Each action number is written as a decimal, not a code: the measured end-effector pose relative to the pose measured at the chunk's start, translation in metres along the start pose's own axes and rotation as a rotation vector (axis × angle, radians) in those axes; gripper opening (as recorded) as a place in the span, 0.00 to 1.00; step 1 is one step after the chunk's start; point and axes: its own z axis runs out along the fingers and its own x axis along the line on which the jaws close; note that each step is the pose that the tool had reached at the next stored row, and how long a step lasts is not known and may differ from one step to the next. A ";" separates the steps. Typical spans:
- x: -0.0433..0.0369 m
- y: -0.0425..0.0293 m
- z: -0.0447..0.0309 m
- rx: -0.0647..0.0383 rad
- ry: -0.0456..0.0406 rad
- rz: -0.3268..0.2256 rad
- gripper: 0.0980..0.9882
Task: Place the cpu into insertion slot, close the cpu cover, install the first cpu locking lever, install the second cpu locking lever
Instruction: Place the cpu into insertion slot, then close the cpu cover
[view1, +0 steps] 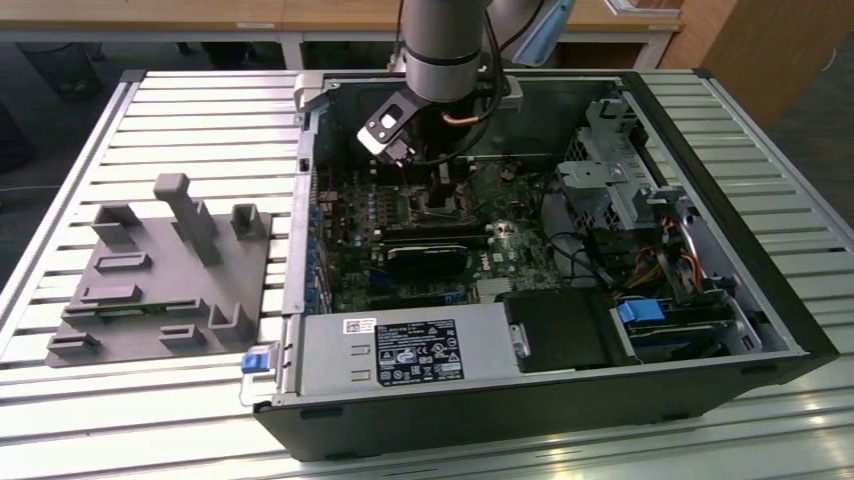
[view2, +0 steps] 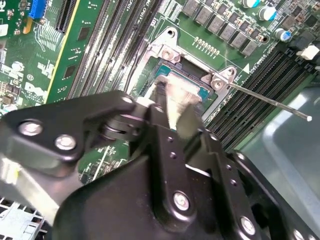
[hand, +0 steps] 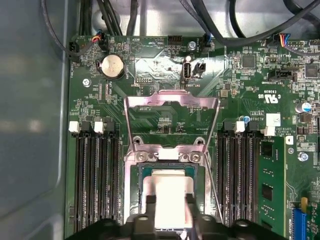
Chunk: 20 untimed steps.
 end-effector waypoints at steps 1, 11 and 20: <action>0.0000 0.0005 -0.0001 0.001 0.0001 0.000 0.23; 0.0000 0.0023 -0.0027 0.002 -0.0001 0.000 0.03; 0.0000 0.0024 -0.0057 0.002 -0.0002 0.000 0.03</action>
